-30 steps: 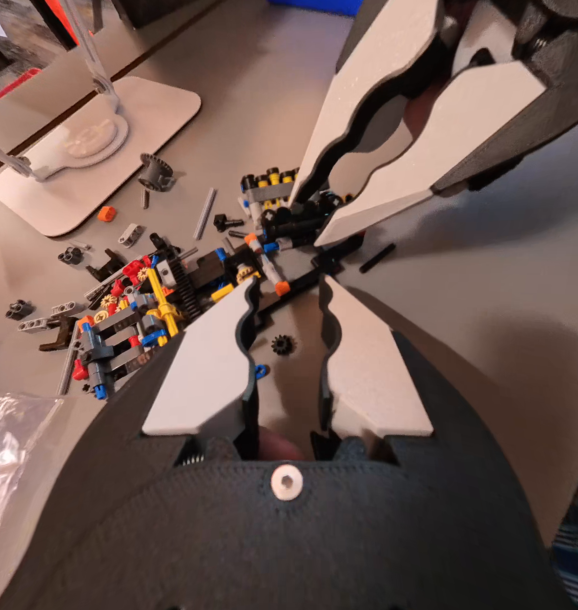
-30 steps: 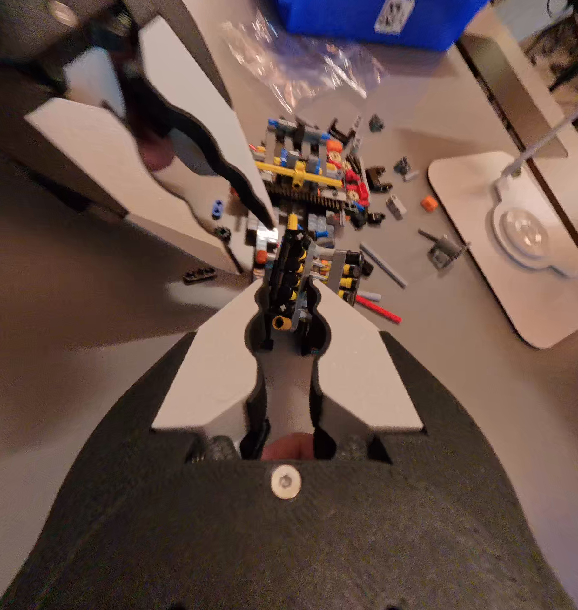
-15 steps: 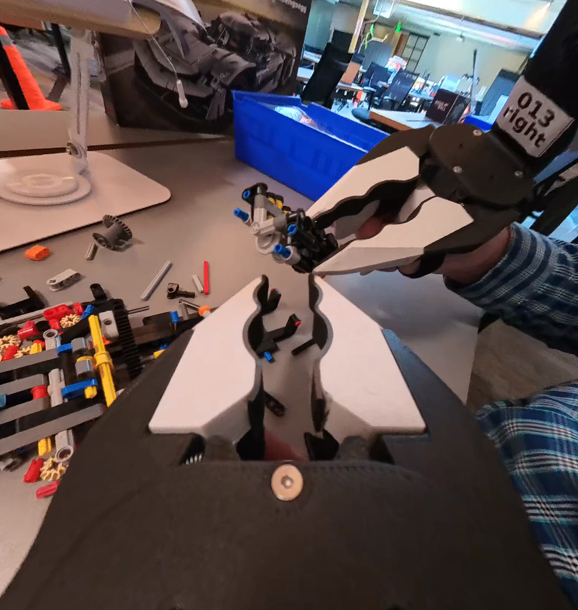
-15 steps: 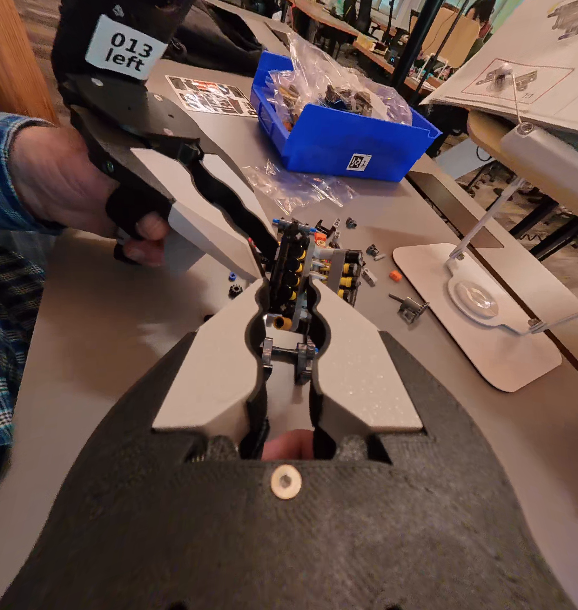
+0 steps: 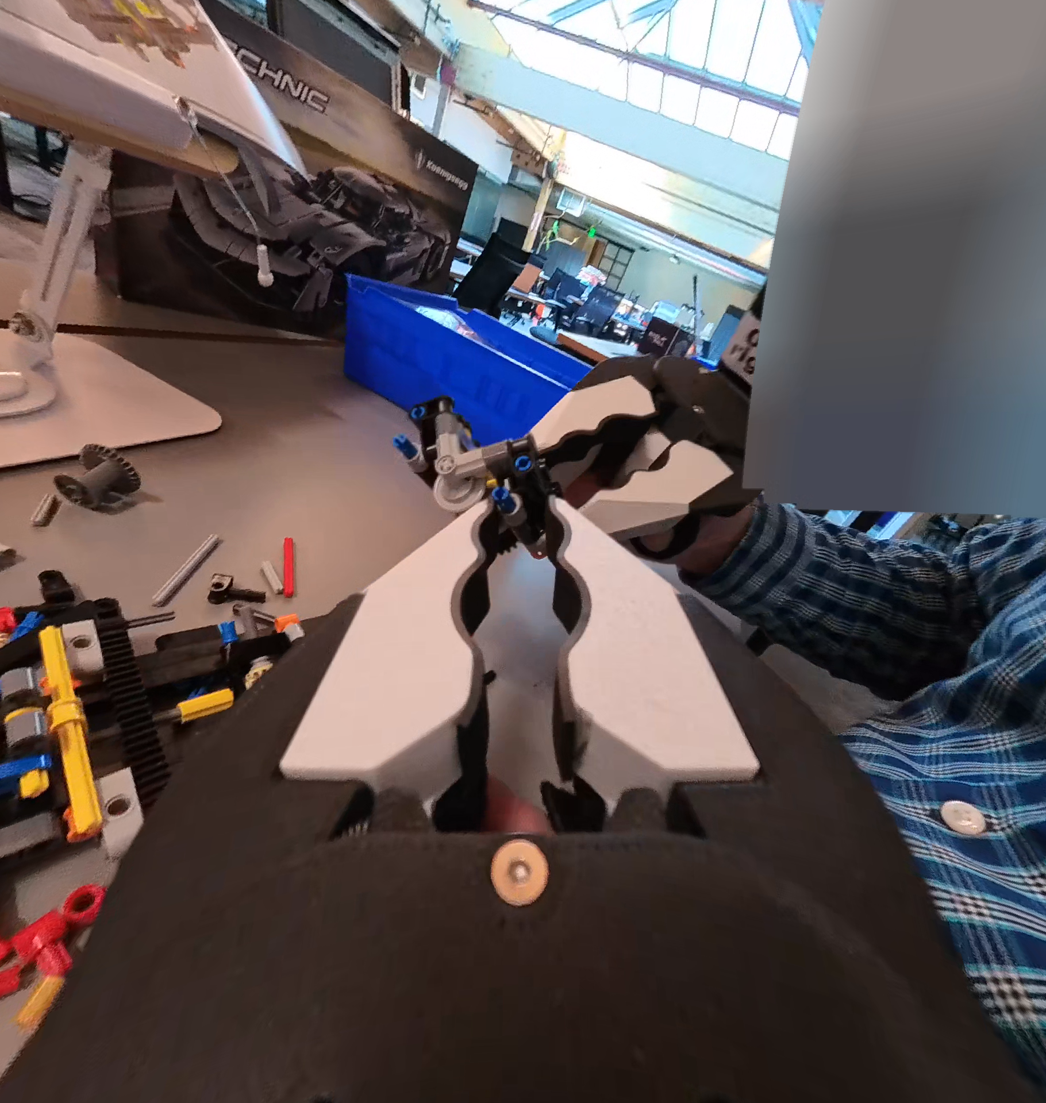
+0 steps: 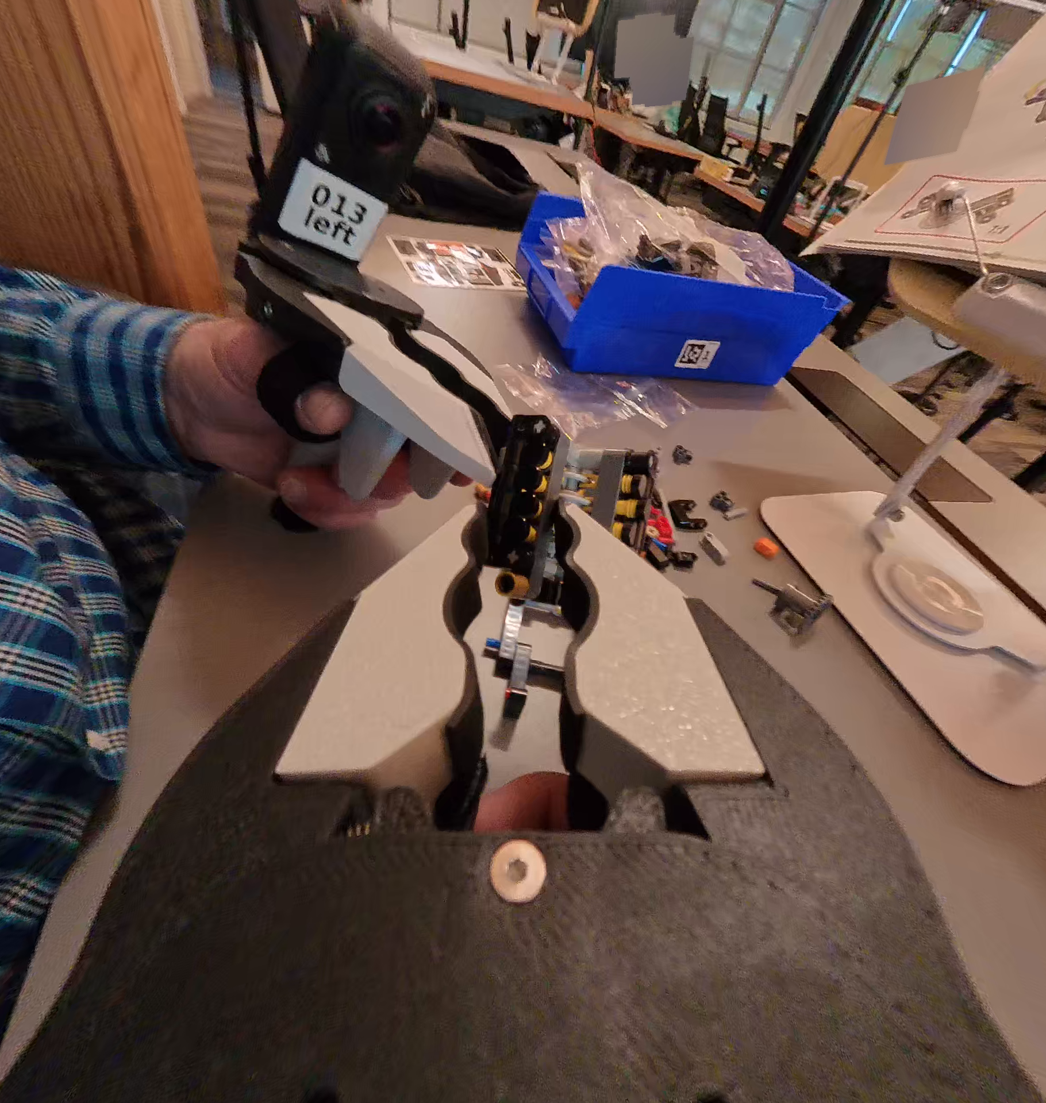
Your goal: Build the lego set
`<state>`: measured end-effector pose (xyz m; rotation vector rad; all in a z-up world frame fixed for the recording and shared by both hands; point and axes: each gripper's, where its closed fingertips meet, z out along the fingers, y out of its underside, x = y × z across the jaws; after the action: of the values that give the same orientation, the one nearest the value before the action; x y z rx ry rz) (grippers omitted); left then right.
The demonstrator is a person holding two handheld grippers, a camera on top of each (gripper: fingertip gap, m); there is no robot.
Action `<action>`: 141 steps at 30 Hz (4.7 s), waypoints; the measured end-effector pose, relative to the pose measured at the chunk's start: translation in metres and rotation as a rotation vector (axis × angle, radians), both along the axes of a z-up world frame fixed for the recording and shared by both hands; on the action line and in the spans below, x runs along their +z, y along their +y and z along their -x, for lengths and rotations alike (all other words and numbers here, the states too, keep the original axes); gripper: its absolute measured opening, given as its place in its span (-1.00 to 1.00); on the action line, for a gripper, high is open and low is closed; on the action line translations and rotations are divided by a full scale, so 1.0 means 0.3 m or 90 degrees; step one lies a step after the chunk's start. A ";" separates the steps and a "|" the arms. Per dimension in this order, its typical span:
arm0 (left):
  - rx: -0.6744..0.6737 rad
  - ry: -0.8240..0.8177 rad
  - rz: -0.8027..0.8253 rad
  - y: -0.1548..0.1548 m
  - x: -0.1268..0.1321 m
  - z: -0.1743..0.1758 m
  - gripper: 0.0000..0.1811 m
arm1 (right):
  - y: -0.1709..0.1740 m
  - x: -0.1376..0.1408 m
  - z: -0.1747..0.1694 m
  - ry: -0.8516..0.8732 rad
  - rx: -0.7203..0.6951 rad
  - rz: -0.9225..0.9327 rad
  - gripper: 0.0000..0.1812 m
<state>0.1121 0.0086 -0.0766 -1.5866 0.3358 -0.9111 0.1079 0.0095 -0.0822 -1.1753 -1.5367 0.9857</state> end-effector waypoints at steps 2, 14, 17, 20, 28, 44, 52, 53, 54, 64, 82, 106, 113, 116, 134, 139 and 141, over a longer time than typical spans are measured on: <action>-0.009 -0.010 -0.014 -0.006 0.011 -0.002 -0.88 | -0.006 0.009 -0.002 0.013 0.014 0.023 -0.78; -0.008 -0.043 -0.020 -0.008 0.026 0.007 -0.95 | -0.003 0.019 0.009 0.015 -0.005 0.004 -0.79; 0.005 -0.049 -0.018 -0.005 0.024 0.007 -0.95 | 0.002 0.016 0.010 0.000 -0.027 -0.011 -0.79; 0.015 -0.042 -0.025 -0.004 0.020 0.009 -0.95 | 0.001 0.015 0.011 -0.008 -0.039 -0.016 -0.78; -0.010 -0.055 -0.017 -0.012 0.012 0.007 -0.95 | -0.018 0.002 -0.001 -0.046 -0.010 0.016 -0.71; -0.105 -0.122 -0.061 -0.061 0.067 -0.004 -0.95 | 0.044 0.037 -0.003 -0.077 0.069 0.217 -0.63; -0.183 -0.123 -0.074 -0.100 0.075 -0.026 -0.95 | -0.020 0.040 -0.020 -0.078 0.239 0.394 -0.65; -0.196 -0.125 -0.075 -0.106 0.078 -0.029 -0.95 | -0.033 0.042 -0.025 -0.079 0.264 0.412 -0.72; -0.207 -0.124 -0.074 -0.111 0.077 -0.031 -0.95 | -0.041 0.042 -0.029 -0.080 0.279 0.422 -0.73; -0.185 -0.131 -0.057 -0.086 0.061 -0.007 -0.95 | 0.000 0.026 -0.022 -0.066 0.190 0.395 -0.75; -0.033 0.021 0.065 -0.030 -0.064 0.019 -0.70 | 0.086 -0.082 -0.052 -0.209 0.051 0.281 -0.75; 0.123 0.478 0.218 0.024 -0.358 0.051 -0.15 | 0.142 -0.274 0.002 -0.535 -0.032 0.167 -0.75; 0.124 0.510 0.220 0.032 -0.375 0.042 -0.17 | 0.144 -0.285 0.012 -0.558 -0.041 0.168 -0.75; 0.124 0.509 0.223 0.037 -0.377 0.044 -0.19 | 0.144 -0.285 0.014 -0.560 -0.046 0.165 -0.75; 0.120 0.507 0.228 0.050 -0.380 0.055 -0.23 | 0.137 -0.282 0.012 -0.598 -0.055 0.125 -0.76; 0.119 0.507 0.230 0.047 -0.381 0.059 -0.25 | 0.141 -0.283 0.013 -0.601 -0.064 0.130 -0.76; 0.119 0.505 0.230 0.045 -0.381 0.061 -0.26 | 0.135 -0.283 0.015 -0.603 -0.063 0.127 -0.76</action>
<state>0.0940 0.0221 -0.1910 -2.2394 0.5813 -0.1595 0.1033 0.0500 -0.1672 -2.0104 -2.0819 0.5177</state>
